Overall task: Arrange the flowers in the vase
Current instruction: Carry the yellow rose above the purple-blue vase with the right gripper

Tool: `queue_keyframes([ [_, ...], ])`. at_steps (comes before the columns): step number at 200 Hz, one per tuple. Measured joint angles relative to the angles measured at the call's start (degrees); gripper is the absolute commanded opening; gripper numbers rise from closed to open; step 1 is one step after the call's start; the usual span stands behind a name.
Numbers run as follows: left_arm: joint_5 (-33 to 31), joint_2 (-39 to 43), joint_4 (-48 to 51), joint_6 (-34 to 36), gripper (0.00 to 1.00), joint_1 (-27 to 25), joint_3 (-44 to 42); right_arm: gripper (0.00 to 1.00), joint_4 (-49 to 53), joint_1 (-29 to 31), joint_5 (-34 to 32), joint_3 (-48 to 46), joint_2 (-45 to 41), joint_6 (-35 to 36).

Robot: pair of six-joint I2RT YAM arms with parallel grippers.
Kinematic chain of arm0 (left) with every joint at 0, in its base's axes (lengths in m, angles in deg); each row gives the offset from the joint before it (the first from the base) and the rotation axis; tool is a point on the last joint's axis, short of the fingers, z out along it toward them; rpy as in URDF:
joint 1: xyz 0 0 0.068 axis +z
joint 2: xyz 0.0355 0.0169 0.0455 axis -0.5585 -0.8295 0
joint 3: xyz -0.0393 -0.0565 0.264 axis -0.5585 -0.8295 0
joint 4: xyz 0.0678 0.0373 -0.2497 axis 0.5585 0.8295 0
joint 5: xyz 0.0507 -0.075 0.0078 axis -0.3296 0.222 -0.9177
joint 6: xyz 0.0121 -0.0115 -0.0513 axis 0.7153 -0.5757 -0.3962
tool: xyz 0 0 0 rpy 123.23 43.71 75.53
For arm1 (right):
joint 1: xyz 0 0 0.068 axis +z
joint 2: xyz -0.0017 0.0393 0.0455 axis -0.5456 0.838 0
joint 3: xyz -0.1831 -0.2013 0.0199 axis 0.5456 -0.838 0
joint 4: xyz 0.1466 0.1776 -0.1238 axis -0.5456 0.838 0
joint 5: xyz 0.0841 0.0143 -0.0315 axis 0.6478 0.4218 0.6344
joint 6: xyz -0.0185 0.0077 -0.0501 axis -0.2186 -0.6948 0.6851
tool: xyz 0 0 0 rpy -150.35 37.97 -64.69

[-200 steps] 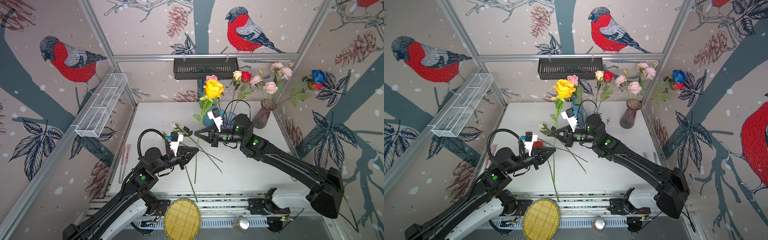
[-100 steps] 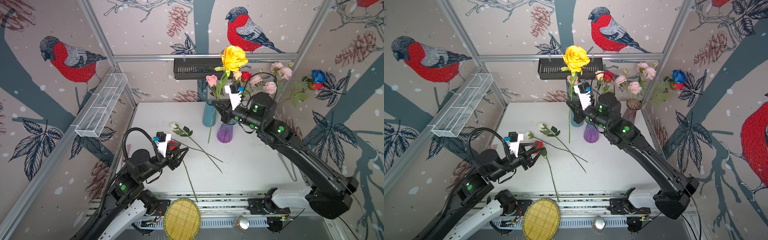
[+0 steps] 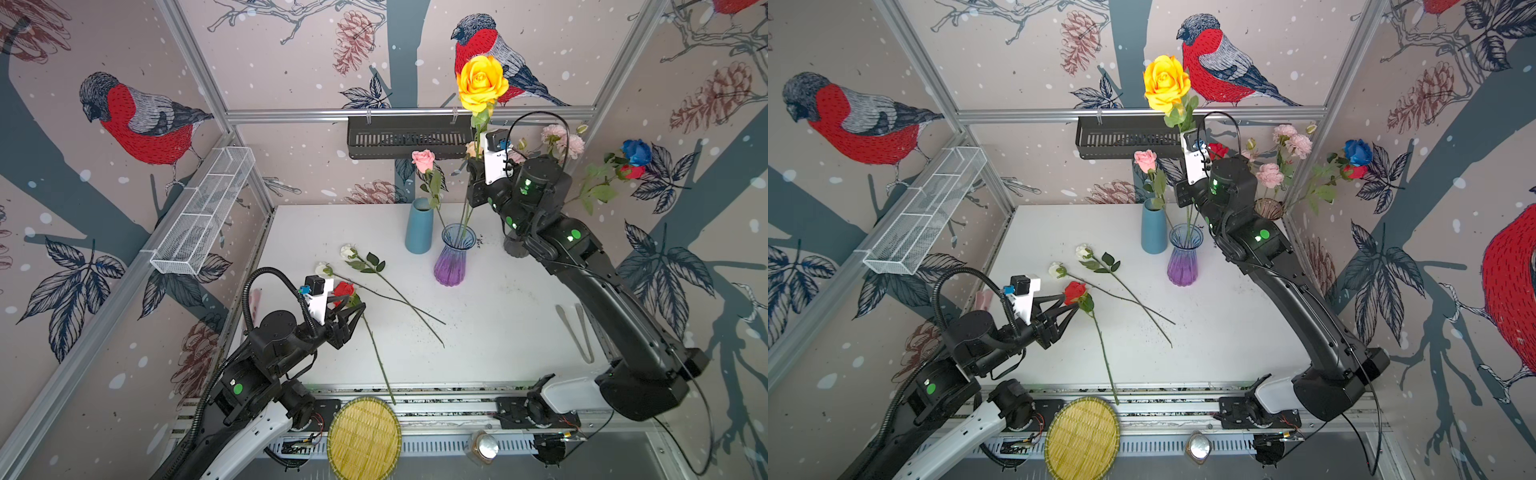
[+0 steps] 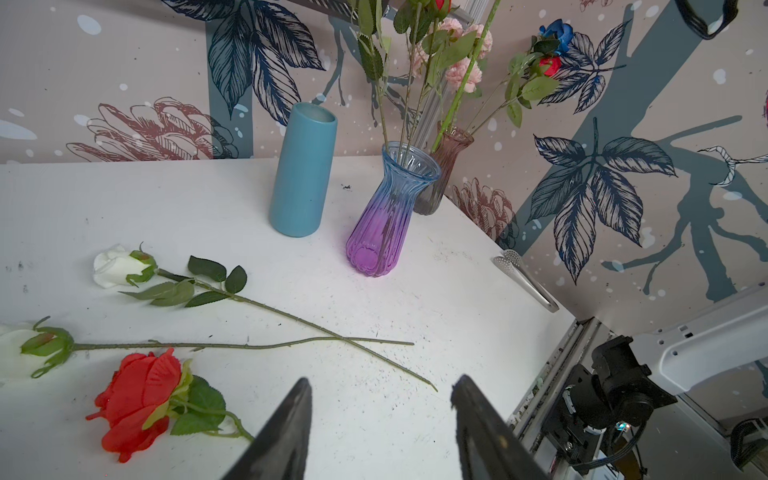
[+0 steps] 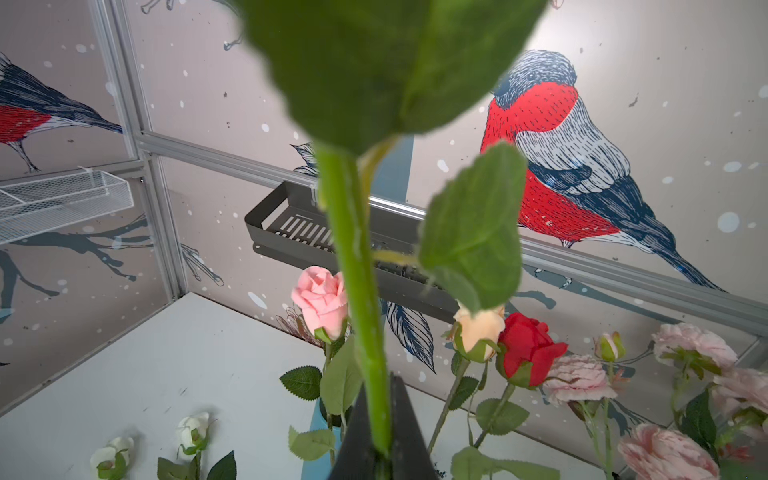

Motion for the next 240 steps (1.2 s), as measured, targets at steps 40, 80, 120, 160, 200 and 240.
queue_keyframes([
  [40,0.17,0.22,0.0,0.02,0.54,0.0,-0.2,0.02,-0.26,-3.41,3.54,-0.81,2.27,-2.97],
  [80,0.39,0.22,-0.09,0.02,0.54,0.33,-0.22,0.02,-1.57,-4.44,6.97,-6.16,3.32,-5.57],
  [120,1.07,-0.31,-0.13,0.04,0.53,0.94,-0.28,0.02,-3.43,-6.29,8.68,-12.63,4.81,-7.13],
  [160,1.62,-0.33,-0.15,0.04,0.53,1.14,-0.39,0.04,-4.79,-8.39,11.04,-16.33,6.88,-9.05],
  [200,1.64,-0.24,-0.17,0.04,0.53,1.22,-0.39,0.07,-5.2,-9.64,12.94,-16.41,9.97,-10.71],
  [240,1.66,0.04,-0.2,0.04,0.54,1.27,-0.42,0.12,-5.29,-10.36,14.78,-16.46,12.07,-11.98],
])
